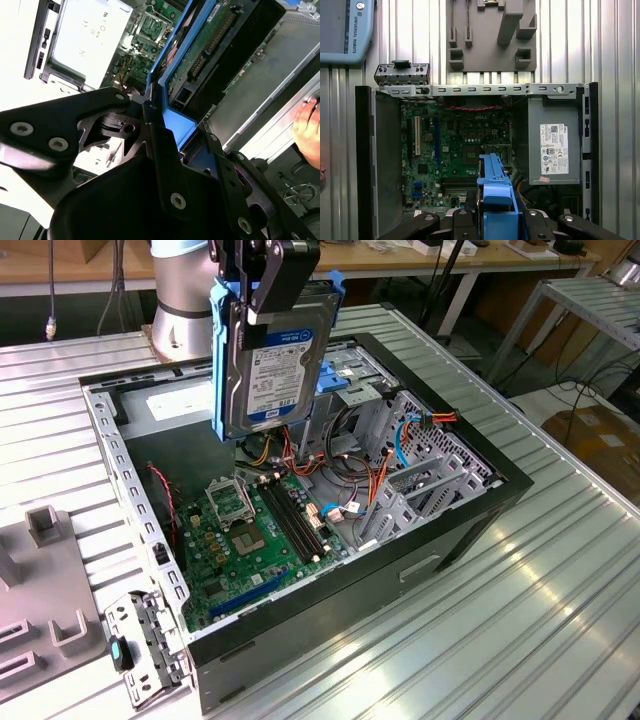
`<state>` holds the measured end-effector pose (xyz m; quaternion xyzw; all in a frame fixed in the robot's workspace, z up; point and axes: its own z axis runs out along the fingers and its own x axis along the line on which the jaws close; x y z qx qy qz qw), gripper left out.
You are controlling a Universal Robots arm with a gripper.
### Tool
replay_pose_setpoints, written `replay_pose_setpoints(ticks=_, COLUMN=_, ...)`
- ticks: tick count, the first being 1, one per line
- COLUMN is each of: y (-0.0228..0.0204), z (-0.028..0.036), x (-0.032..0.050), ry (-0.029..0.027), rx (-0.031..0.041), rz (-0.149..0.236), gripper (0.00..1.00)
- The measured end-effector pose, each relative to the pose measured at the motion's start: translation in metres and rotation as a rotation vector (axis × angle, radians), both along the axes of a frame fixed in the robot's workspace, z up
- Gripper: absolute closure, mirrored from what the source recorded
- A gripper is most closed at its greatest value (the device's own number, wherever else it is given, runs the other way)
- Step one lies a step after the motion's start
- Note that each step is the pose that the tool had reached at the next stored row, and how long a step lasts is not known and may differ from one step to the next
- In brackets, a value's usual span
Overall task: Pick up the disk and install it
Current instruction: 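Insert the disk into the insertion slot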
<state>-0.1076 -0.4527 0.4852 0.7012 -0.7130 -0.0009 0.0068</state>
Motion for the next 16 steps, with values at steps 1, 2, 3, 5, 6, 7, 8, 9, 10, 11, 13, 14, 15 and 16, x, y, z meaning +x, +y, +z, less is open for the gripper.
replay_pose_setpoints(ticks=1, y=-0.0005, z=0.0, x=0.0, ry=0.0, rx=0.0, rz=0.0, gripper=0.63)
replay_pose_setpoints(ticks=2, y=-0.0006, z=0.0, x=0.0, ry=0.0, rx=0.0001, rz=0.0, gripper=0.63)
replay_pose_setpoints(ticks=3, y=-0.0006, z=0.0, x=0.0, ry=0.0, rx=0.0, rz=0.0, gripper=0.63)
replay_pose_setpoints(ticks=5, y=-0.0007, z=0.0, x=0.0, ry=0.0, rx=0.0001, rz=0.0, gripper=0.63)
replay_pose_setpoints(ticks=6, y=-0.0007, z=0.0, x=0.0, ry=0.0, rx=0.0, rz=0.0, gripper=0.63)
replay_pose_setpoints(ticks=7, y=-0.0007, z=0.0, x=0.0, ry=0.0, rx=0.0, rz=0.0, gripper=0.63)
replay_pose_setpoints(ticks=8, y=-0.0007, z=0.0, x=0.0, ry=0.0, rx=0.0001, rz=0.0, gripper=0.63)
replay_pose_setpoints(ticks=9, y=-0.0008, z=0.0, x=0.0, ry=0.0001, rx=0.0, rz=0.0, gripper=0.63)
replay_pose_setpoints(ticks=10, y=-0.0013, z=0.0, x=0.0, ry=0.0, rx=0.0, rz=0.0, gripper=0.63)
replay_pose_setpoints(ticks=11, y=-0.0024, z=0.0, x=0.0, ry=0.0, rx=0.0001, rz=0.0, gripper=0.63)
replay_pose_setpoints(ticks=13, y=-0.0055, z=0.0, x=0.0, ry=0.0001, rx=0.0001, rz=0.0, gripper=0.63)
replay_pose_setpoints(ticks=14, y=-0.0074, z=-0.0001, x=0.0, ry=0.0, rx=0.0001, rz=0.0, gripper=0.63)
replay_pose_setpoints(ticks=15, y=-0.0089, z=0.0, x=0.0, ry=0.0, rx=0.0001, rz=0.0, gripper=0.63)
replay_pose_setpoints(ticks=16, y=-0.0104, z=0.0, x=0.0, ry=0.0, rx=0.0, rz=0.0, gripper=0.63)
